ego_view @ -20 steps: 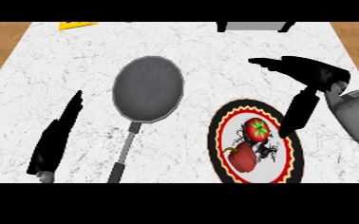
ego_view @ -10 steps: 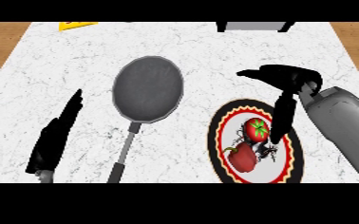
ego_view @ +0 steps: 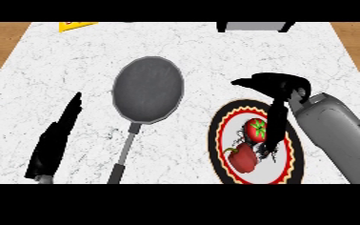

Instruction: Pick the tomato from the plate and place it in the pan

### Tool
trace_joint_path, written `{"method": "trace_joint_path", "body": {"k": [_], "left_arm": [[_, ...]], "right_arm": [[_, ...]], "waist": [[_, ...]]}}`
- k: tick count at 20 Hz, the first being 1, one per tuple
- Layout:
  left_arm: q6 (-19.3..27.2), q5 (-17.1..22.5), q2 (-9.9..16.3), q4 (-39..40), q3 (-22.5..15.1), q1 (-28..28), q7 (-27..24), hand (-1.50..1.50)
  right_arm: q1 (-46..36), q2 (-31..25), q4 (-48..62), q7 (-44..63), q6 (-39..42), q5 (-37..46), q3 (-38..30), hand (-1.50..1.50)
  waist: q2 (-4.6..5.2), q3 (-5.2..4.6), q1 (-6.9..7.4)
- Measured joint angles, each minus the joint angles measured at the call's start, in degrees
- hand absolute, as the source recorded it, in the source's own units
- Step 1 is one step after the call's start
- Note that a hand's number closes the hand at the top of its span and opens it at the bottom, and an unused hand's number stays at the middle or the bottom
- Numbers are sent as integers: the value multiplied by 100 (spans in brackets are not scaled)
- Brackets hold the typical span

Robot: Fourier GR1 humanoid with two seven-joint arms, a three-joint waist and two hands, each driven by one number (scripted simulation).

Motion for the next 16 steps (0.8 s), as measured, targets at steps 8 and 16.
{"method": "trace_joint_path", "body": {"k": [8, 16], "left_arm": [[-137, -51, -81, 80, 153, -118, 12, 0], [-204, -226, -241, 6, 175, -18, 40, 0]], "right_arm": [[221, 265, 131, 111, 8, 616, 229, -150], [559, 425, 90, 123, 153, 993, 178, -150]], "waist": [[4, 1, -6], [1, 1, -10]]}}
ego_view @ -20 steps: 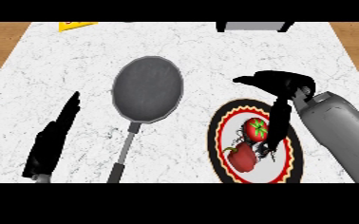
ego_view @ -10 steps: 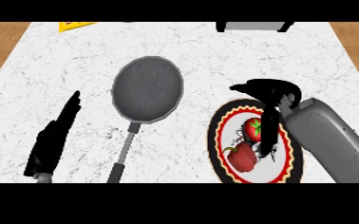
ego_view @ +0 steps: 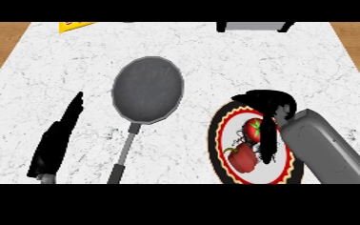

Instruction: Pick the tomato from the plate and place it in the pan

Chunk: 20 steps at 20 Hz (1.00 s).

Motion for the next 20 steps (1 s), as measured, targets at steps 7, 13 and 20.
{"method": "trace_joint_path", "body": {"k": [7, 13, 20], "left_arm": [[-206, -25, -44, -2, 210, 103, -121, 0], [-335, -158, -128, -18, 335, 35, -56, 0], [-384, -338, -336, -48, 376, 12, -40, 0]], "right_arm": [[252, 280, 217, -210, 146, 667, -62, -150], [361, 381, 547, -663, 201, 1320, -265, -150], [606, 598, 599, -1113, -58, 1930, -523, 150]], "waist": [[4, 1, 9], [6, 0, 11], [-27, -30, -6]]}}
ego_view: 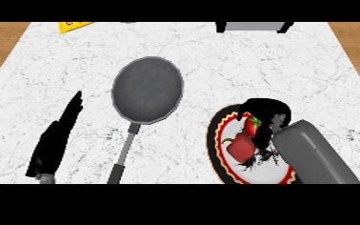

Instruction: Pick the tomato from the plate and place it in the pan

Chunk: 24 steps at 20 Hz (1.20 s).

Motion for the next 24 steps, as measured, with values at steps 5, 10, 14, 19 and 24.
{"method": "trace_joint_path", "body": {"k": [5, 10, 14, 19, 24], "left_arm": [[-4, -77, -86, -49, 11, 63, 28, 0], [-99, -46, -64, -131, 98, 212, -36, 0], [-99, -66, -72, -97, 184, 158, 0, 0], [-147, -33, -29, -107, 246, 221, -32, 0], [-168, -21, -51, -98, 246, 236, -49, 0]], "right_arm": [[160, 146, -4, -95, -81, 56, -235, 150], [347, 184, -189, -185, -59, 6, -451, 150], [670, 367, -589, 229, -623, 311, -587, 150], [964, 489, -1254, 1007, -1736, 1161, -616, 150], [852, 336, -2166, 1099, -2698, 2148, -400, 150]], "waist": [[-30, -26, -9], [-30, -22, -5], [-16, 3, -37], [-17, 20, -92], [-20, 26, -90]]}}
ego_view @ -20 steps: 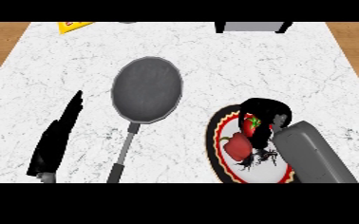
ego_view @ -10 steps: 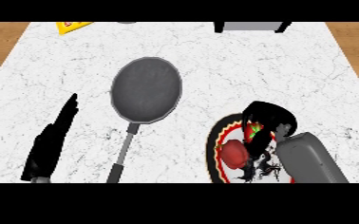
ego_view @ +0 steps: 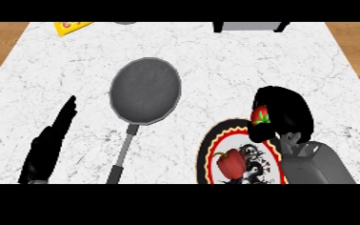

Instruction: Pick the tomato from the plate and place it in the pan

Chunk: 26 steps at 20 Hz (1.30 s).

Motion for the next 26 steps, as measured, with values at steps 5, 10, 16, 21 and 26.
{"method": "trace_joint_path", "body": {"k": [5, 10, 16, 21, 26], "left_arm": [[-8, -45, -20, -51, -41, -82, 61, 0], [-48, -75, -50, 16, -45, -194, 113, 0], [-64, -143, -135, 68, -93, -217, 37, 0], [-132, -133, -141, 95, -71, -328, 68, 0], [-152, -209, -181, 223, -131, -529, 92, 0]], "right_arm": [[-438, -47, -587, -234, -741, 853, 347, 150], [-1296, 464, -315, -293, -1029, 1203, 456, 150], [-2270, 1280, 867, -353, -1609, 1062, 429, 150], [-3109, 1519, 2285, -496, -2376, 423, 311, 150], [-3778, 1591, 3772, -822, -3233, -401, 429, 150]], "waist": [[18, 2, 64], [48, 3, 130], [67, 2, 190], [87, 3, 257], [130, 2, 394]]}}
